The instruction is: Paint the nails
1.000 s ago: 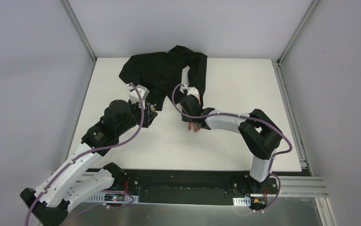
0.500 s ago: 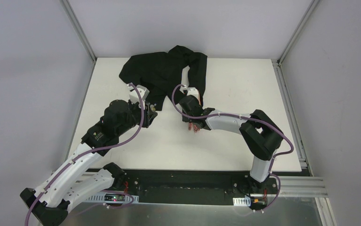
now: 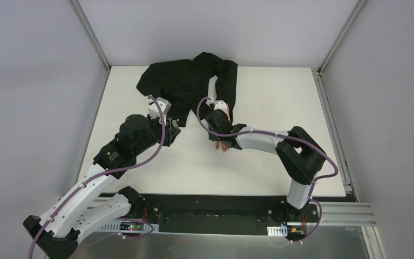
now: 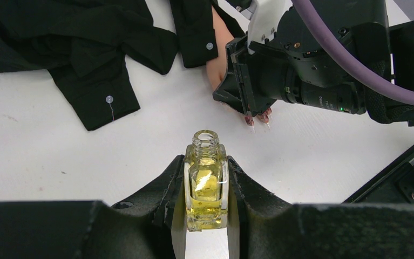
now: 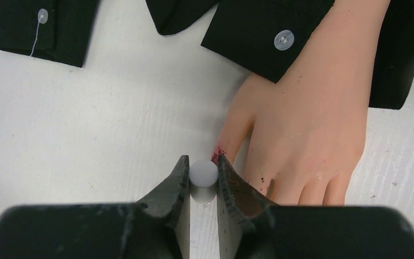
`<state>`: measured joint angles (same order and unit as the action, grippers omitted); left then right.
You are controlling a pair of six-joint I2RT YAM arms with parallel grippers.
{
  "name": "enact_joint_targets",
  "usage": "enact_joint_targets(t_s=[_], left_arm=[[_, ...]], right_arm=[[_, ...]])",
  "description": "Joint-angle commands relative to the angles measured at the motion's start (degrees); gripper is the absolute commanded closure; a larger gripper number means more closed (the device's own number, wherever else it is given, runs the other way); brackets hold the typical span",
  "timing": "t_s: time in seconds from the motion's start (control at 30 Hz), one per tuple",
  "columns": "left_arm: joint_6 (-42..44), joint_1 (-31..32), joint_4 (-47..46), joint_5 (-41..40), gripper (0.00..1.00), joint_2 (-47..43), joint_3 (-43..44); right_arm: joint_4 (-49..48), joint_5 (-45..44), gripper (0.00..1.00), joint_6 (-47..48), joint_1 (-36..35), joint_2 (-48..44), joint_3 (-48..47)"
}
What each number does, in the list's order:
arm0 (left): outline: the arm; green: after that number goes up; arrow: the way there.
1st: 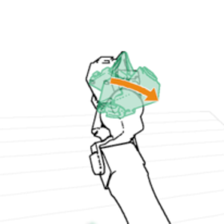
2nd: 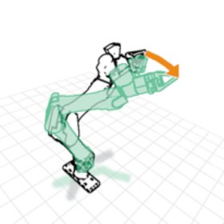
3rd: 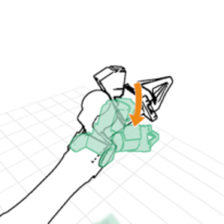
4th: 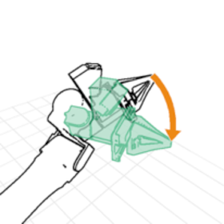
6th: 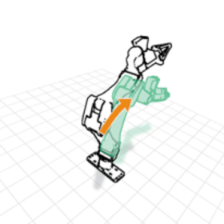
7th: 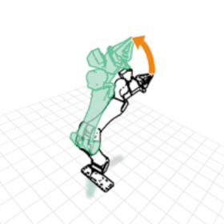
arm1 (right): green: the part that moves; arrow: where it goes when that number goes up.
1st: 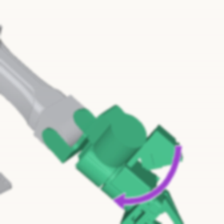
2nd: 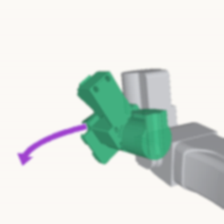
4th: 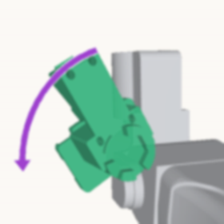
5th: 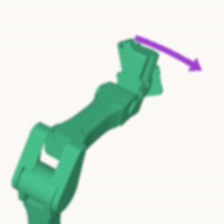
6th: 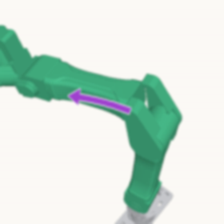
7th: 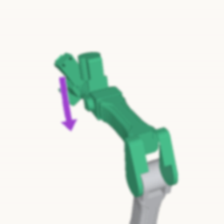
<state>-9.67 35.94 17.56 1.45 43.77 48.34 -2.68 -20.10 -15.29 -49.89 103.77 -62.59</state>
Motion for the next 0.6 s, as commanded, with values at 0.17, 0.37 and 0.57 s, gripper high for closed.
enact_joint_targets(t_s=[0.17, 0.37, 0.57], left_arm=[[-0.1, -0.3, -1.2, 1.3, 1.00, -0.1, 2.4], [-0.1, -0.3, -1.2, 1.4, 1.00, -0.1, 2.4], [0.0, -0.3, -1.2, 1.2, 1.00, -0.2, 2.4]], right_arm=[[0.9, 0.0, 1.00, 1.0, -0.6, -3.7, -0.4], [1.2, -0.1, 1.00, 1.1, -0.8, -4.3, -0.2], [1.4, 0.1, 1.00, 0.3, -0.8, -5.9, 0.7]])
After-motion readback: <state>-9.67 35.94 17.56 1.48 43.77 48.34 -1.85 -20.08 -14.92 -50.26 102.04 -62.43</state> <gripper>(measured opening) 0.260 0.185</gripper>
